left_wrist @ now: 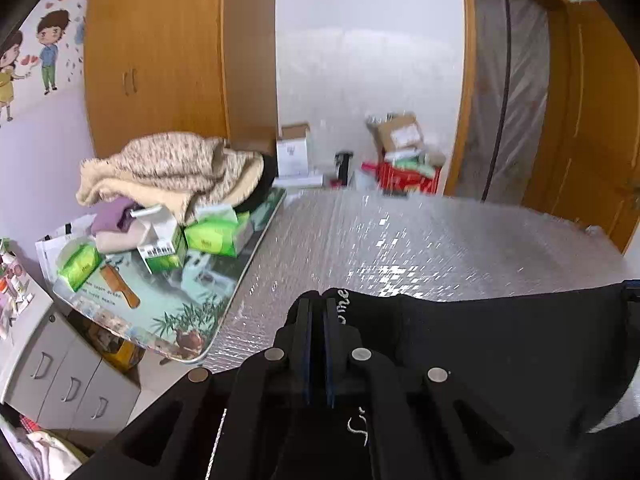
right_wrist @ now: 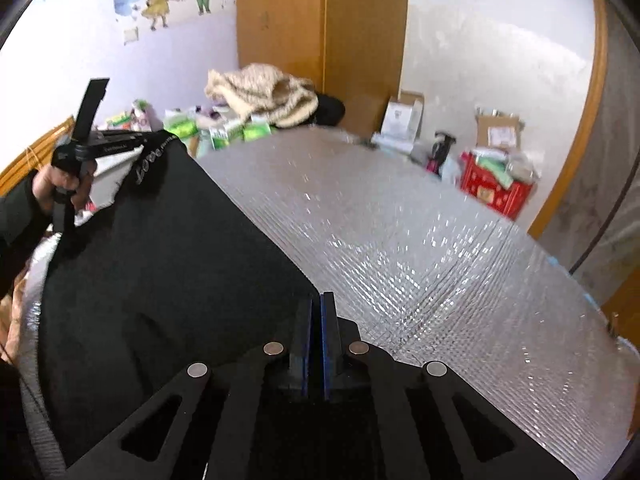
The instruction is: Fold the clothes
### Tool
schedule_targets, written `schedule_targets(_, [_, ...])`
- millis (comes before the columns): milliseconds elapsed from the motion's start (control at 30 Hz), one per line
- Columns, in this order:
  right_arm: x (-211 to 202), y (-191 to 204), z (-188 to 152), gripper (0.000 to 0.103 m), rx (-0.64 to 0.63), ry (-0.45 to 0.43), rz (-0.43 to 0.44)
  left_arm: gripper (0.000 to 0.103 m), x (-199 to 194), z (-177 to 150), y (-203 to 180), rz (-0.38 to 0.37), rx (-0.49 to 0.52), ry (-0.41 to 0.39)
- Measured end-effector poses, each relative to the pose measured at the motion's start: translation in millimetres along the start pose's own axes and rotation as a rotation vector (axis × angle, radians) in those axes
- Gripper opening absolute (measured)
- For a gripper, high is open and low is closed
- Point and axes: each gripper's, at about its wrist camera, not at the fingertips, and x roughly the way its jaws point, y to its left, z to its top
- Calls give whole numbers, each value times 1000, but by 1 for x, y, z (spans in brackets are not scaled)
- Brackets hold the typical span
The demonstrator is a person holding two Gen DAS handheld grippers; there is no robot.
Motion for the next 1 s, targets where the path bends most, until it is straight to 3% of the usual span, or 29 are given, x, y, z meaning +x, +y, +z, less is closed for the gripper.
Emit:
schedule_targets(233, [-70, 47, -9, 4, -32, -88, 10, 5, -76, -18, 5, -37, -27, -108])
schedule_targets(400, [-103, 87, -37, 4, -42, -102, 34, 5, -121, -56, 8, -59, -44, -137])
schedule_targets(667, [-101, 143, -101, 4, -26, 2, 110, 6, -136, -140, 23, -66, -141, -36])
schedule_targets(900, [-79, 159, -138, 8, 19, 109, 150, 7, -151, -190, 31, -85, -264, 22])
schedule_targets(1000, [-83, 160, -142, 17, 32, 100, 144, 7, -165, -201, 35, -74, -315, 23])
